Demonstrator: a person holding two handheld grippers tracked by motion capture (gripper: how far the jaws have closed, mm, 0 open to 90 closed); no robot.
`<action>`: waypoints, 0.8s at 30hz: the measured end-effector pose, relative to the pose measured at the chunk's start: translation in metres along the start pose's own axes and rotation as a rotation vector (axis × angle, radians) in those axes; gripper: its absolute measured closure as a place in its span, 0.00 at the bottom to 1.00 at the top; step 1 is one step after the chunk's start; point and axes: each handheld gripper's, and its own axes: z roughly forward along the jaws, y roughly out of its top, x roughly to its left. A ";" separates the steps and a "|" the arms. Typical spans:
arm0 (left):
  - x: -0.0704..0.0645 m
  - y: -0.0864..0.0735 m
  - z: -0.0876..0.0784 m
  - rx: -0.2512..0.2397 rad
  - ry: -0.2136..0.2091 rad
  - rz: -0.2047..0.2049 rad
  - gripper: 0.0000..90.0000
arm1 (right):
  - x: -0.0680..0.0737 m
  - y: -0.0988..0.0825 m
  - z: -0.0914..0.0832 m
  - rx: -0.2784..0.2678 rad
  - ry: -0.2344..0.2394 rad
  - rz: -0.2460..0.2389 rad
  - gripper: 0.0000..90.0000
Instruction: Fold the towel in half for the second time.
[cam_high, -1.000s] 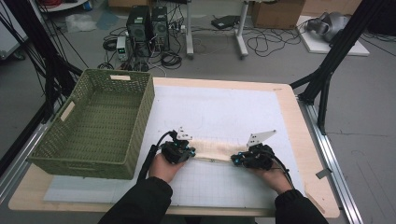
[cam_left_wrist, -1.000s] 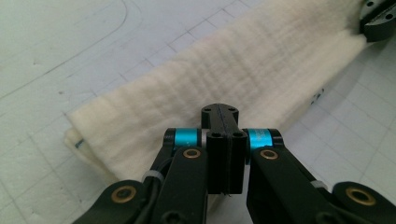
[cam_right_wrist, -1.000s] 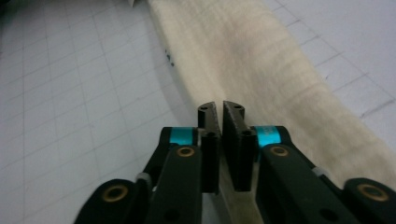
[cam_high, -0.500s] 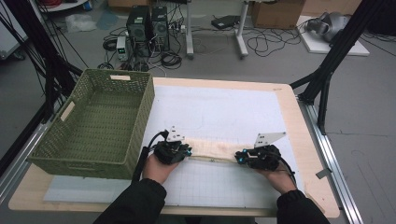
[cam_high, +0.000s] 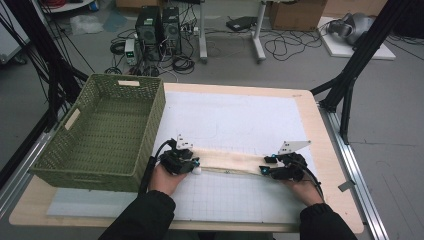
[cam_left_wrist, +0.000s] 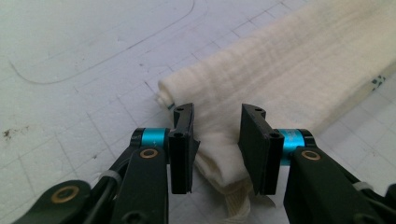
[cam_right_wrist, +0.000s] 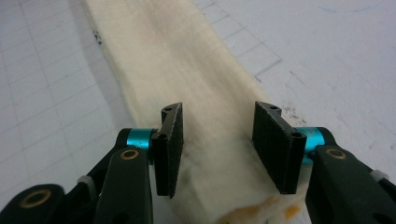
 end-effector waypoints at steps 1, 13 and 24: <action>0.000 0.000 0.000 0.002 0.001 -0.001 0.71 | -0.001 -0.002 -0.002 0.004 0.000 0.002 0.59; 0.004 -0.002 0.001 0.003 -0.007 -0.010 0.64 | -0.004 -0.006 -0.004 -0.015 0.017 0.013 0.56; 0.006 0.004 -0.012 -0.088 -0.026 -0.037 0.60 | 0.004 -0.001 -0.012 -0.075 0.001 0.068 0.42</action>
